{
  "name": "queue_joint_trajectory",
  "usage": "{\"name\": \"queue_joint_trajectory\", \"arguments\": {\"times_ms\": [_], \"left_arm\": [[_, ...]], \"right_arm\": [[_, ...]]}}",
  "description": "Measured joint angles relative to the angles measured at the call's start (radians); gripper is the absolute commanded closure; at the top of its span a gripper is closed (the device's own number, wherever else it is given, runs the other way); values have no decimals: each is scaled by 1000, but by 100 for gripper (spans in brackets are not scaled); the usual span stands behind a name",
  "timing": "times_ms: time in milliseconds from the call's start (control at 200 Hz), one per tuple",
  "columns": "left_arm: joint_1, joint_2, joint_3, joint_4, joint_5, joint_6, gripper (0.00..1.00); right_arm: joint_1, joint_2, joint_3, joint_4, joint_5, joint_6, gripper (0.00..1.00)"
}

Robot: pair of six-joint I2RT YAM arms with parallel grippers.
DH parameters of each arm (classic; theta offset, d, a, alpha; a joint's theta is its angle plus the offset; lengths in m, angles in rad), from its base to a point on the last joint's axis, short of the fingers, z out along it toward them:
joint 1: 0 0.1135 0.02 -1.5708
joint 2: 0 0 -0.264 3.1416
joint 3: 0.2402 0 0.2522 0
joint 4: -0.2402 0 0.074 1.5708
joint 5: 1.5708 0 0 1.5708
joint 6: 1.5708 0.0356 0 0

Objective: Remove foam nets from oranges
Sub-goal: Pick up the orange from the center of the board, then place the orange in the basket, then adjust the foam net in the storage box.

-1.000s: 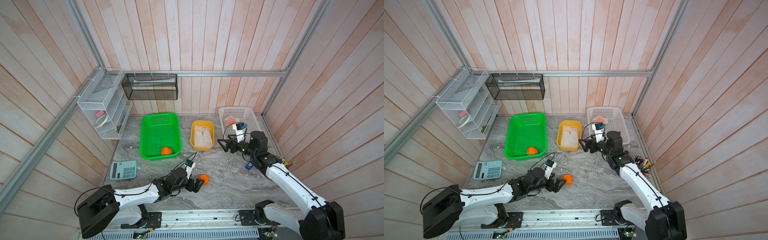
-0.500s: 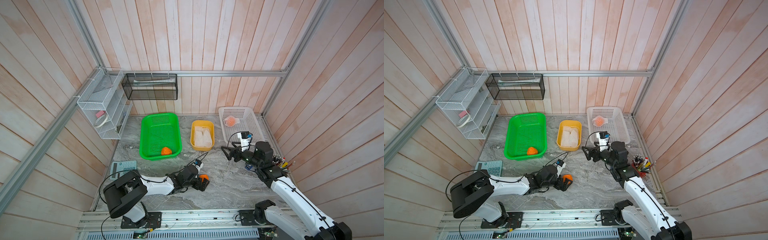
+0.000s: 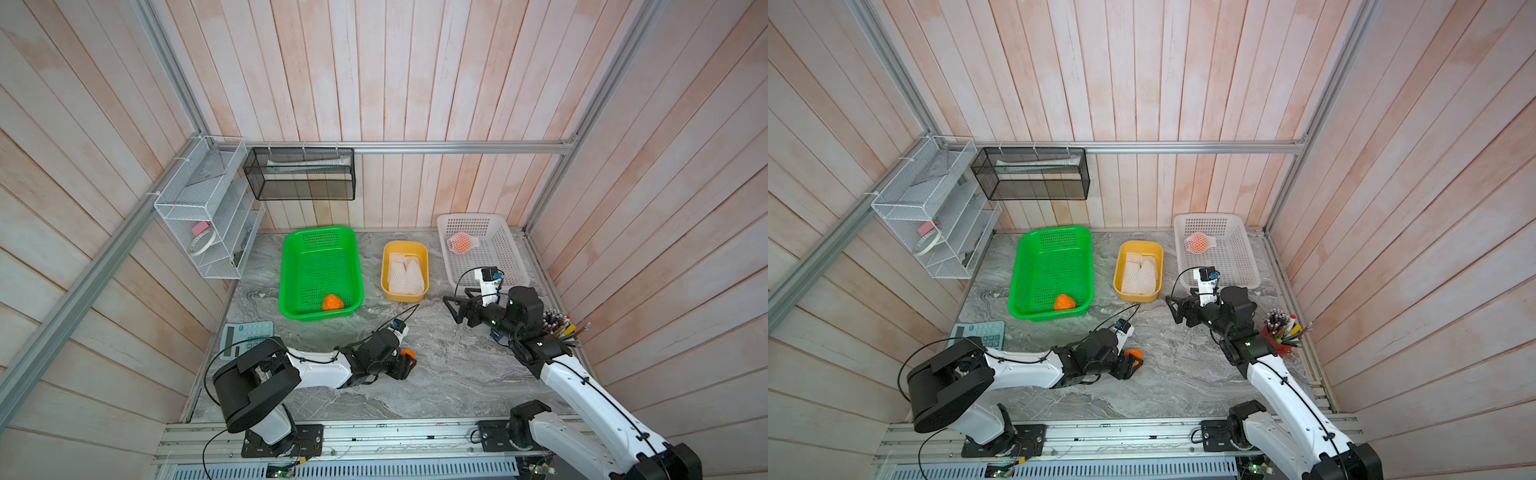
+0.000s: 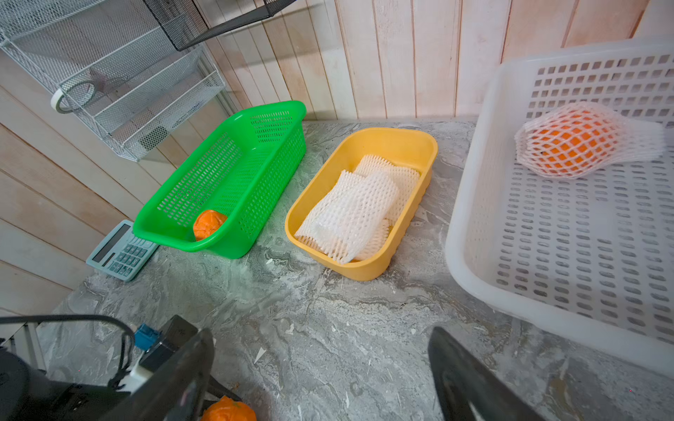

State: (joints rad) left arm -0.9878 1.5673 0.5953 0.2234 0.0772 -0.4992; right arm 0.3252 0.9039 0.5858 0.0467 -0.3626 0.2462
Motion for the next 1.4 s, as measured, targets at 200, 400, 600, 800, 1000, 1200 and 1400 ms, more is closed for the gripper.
{"name": "queue_joint_trajectory", "arguments": {"times_ms": [200, 400, 600, 800, 1000, 1200, 1400], "left_arm": [[3, -203, -38, -24, -45, 10, 33], [114, -416, -29, -117, -75, 29, 33], [319, -492, 40, -242, -57, 79, 32], [562, -451, 146, -299, 3, 141, 32], [760, -320, 225, -303, 71, 182, 32], [907, -194, 241, -282, 105, 182, 32], [949, -82, 275, -257, 101, 181, 31]], "right_arm": [[0, 32, -4, 12, 7, 3, 13], [0, 158, 32, 19, -1, 23, 48], [0, 373, 199, 17, -31, 40, 66], [0, 658, 457, 4, -66, 32, 78], [10, 906, 653, -46, -83, 10, 81], [46, 1047, 742, -124, -74, 0, 85], [76, 1133, 826, -201, -35, -17, 92]]}}
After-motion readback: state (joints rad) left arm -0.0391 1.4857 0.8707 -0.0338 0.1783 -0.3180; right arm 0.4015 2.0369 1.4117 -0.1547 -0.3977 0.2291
